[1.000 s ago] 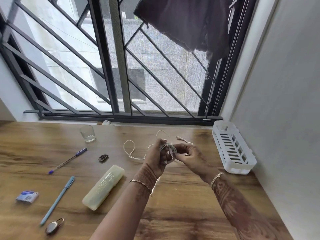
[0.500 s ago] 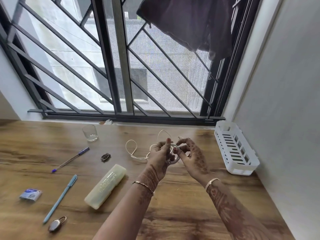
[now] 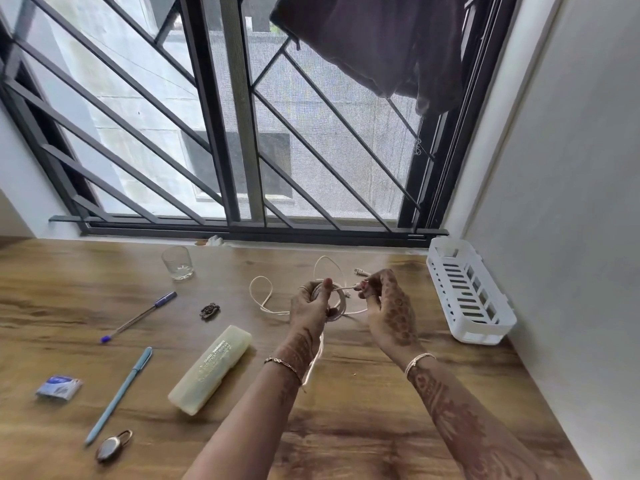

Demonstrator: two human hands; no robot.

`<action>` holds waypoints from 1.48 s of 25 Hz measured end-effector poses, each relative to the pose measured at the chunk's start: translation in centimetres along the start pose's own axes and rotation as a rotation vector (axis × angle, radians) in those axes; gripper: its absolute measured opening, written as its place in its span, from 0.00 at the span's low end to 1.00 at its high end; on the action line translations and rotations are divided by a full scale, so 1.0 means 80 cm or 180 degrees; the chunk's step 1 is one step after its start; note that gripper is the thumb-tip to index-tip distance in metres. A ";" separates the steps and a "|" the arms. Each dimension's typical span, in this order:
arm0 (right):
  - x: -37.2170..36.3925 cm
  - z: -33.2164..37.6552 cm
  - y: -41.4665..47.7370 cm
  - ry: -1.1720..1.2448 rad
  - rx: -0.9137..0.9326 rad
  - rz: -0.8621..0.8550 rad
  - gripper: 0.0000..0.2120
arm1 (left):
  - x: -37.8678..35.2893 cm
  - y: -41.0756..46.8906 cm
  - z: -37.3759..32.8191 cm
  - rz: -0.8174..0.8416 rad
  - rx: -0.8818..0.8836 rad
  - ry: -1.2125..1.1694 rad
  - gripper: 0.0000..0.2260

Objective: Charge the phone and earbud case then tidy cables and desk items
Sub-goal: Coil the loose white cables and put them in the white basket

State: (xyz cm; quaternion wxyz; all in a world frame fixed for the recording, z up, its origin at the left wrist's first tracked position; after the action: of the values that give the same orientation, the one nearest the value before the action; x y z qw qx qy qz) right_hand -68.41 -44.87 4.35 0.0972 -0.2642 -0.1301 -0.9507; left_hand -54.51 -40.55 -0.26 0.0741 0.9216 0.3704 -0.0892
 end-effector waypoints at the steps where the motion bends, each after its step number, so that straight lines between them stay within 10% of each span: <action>1: 0.003 0.001 0.000 0.0085 0.0095 -0.0108 0.05 | 0.003 0.001 0.003 0.0085 0.0101 -0.0116 0.05; 10: -0.006 -0.025 0.007 0.0184 -0.0105 0.0087 0.13 | -0.011 -0.010 0.005 0.0508 0.0961 -0.1072 0.06; 26: -0.016 -0.024 -0.003 0.1037 -0.1063 0.1375 0.10 | -0.019 -0.012 0.001 0.0054 0.0408 -0.0463 0.08; 37: -0.020 -0.020 -0.008 0.1416 -0.0742 0.0945 0.26 | -0.024 -0.013 -0.005 0.0167 0.0139 -0.0648 0.07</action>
State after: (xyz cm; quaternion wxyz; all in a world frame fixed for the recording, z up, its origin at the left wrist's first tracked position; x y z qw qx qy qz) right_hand -67.99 -44.60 2.07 0.2305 -0.0748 0.0446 -0.9692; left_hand -56.55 -41.05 0.53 0.0935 0.9185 0.3348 -0.1884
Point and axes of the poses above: each hand's wrist, its own y-axis towards the middle knuckle, its own x-axis out of the back of the hand, z = x × y, the point moved 4 cm from there along y, towards the middle knuckle, and after that the axes turned 10 degrees about -x, right-handed, at the moved point
